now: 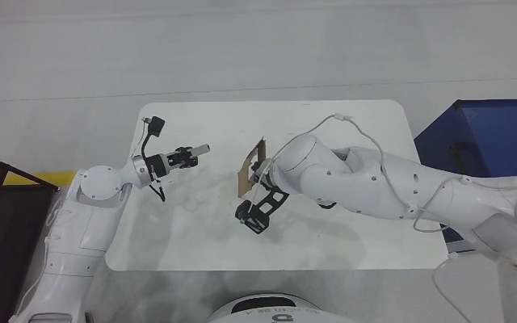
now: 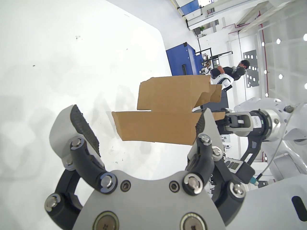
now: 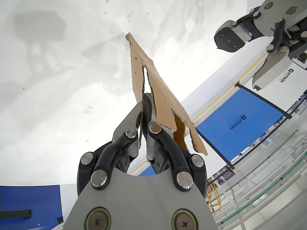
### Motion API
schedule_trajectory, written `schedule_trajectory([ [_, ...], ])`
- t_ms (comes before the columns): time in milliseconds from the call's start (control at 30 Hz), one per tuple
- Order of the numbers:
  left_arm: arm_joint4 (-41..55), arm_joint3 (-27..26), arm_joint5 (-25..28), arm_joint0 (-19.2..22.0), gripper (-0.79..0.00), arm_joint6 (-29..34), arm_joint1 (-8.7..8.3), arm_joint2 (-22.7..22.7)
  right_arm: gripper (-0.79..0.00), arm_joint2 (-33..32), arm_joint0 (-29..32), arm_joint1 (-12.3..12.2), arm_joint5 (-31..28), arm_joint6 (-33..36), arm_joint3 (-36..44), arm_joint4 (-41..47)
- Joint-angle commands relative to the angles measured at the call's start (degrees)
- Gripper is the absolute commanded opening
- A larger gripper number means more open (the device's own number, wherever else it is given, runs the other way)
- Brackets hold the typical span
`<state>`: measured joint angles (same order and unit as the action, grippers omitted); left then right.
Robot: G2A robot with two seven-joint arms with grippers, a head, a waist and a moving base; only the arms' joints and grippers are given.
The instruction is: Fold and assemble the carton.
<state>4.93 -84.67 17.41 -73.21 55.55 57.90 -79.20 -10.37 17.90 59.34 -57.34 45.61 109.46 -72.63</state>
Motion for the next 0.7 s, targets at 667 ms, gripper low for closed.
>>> schedule_trajectory([
  [667,-58.7,-12.5,21.9,-12.3,0.0,-48.6,0.62,-4.8,-0.785,-22.2,20.1,-9.8,20.1,-26.1,-1.3,-4.7],
])
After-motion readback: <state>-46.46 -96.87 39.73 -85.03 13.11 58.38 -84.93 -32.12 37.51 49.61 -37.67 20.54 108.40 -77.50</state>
